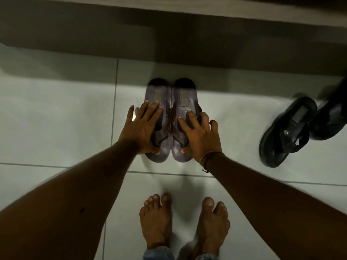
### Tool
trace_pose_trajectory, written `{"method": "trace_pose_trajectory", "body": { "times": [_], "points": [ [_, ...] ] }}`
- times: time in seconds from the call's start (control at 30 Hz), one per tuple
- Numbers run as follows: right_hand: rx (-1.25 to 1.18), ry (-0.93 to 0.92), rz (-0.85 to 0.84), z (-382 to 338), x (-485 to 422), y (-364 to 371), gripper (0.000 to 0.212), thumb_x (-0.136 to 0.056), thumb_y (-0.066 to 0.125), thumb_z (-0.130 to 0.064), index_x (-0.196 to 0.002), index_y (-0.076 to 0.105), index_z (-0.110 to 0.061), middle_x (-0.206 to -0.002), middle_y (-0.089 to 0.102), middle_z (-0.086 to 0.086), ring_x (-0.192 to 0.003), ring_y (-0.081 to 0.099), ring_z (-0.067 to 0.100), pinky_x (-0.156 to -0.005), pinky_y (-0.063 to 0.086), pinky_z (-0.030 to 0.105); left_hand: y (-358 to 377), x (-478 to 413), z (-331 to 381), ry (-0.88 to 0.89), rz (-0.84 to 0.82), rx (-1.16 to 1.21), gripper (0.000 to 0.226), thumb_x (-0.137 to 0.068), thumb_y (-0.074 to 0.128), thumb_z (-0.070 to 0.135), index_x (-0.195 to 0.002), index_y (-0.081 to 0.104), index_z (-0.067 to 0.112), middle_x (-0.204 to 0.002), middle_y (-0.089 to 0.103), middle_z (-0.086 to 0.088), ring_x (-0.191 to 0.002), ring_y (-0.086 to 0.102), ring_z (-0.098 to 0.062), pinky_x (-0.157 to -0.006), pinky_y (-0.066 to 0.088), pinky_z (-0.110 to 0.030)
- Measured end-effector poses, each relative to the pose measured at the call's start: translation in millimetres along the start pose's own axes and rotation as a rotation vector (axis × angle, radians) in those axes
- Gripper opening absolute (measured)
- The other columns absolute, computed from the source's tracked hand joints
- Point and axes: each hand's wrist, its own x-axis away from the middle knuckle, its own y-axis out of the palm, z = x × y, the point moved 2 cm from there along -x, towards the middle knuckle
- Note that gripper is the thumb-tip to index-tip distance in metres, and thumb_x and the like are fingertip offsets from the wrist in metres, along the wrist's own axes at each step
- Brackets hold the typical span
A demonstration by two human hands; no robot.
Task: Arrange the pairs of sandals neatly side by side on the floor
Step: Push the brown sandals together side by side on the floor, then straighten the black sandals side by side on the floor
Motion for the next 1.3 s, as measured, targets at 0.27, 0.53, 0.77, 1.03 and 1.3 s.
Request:
{"method": "trace_pose_trajectory", "body": {
  "times": [0.27,0.53,0.77,1.03,1.3],
  "points": [
    [-0.175,0.188,-0.080,56.9,114.3,-36.9,0.109,-0.081,0.066,-0.069,-0.164,0.006,-0.031,-0.174,0.004,0.008,-0.158,0.005,0.038,-0.121,0.019,0.060,-48.7,55.4,56.5,0.109,-0.076,-0.004,0.155,-0.059,0.074,0.088,-0.166,-0.011,0.016,-0.176,-0.012,-0.012,-0.160,-0.017,-0.033,-0.128,-0.010,-0.061],
    [-0.219,0.641,-0.174,255.4,244.4,-39.1,0.087,-0.085,0.063,-0.062,-0.159,0.028,-0.034,-0.170,0.021,0.002,-0.153,0.017,0.035,-0.113,0.030,0.056,-73.8,39.5,224.9,0.295,-0.175,0.069,0.139,-0.067,0.072,0.079,-0.168,-0.004,0.022,-0.174,-0.023,0.002,-0.156,-0.031,-0.022,-0.127,-0.017,-0.055],
    [-0.371,0.697,-0.002,445.0,185.8,-10.9,0.103,-0.072,0.078,-0.066,-0.157,0.030,-0.032,-0.168,0.024,0.002,-0.151,0.020,0.035,-0.111,0.034,0.060,-58.2,-92.8,379.9,0.481,-0.116,-0.136,0.140,-0.070,0.078,0.073,-0.166,-0.007,0.017,-0.176,-0.015,-0.009,-0.161,-0.016,-0.034,-0.127,-0.003,-0.064],
    [-0.384,0.554,-0.074,487.2,90.1,23.7,0.138,-0.062,0.084,-0.069,-0.163,-0.002,-0.030,-0.173,-0.008,0.006,-0.157,-0.006,0.042,-0.119,0.019,0.070,-25.2,-174.0,408.6,0.458,-0.084,-0.350,0.156,-0.058,0.088,0.069,-0.165,-0.015,0.021,-0.176,-0.015,-0.006,-0.161,-0.010,-0.033,-0.127,-0.003,-0.061],
    [-0.088,0.157,-0.089,532.3,126.8,37.4,0.134,-0.064,0.090,-0.054,-0.164,0.004,-0.032,-0.174,-0.005,0.005,-0.158,0.000,0.039,-0.119,0.027,0.061,-29.3,-199.2,451.7,0.145,-0.041,0.047,0.158,-0.053,0.095,0.060,-0.166,-0.008,0.021,-0.176,-0.012,-0.003,-0.161,-0.015,-0.029,-0.128,0.000,-0.063]
  ]
}}
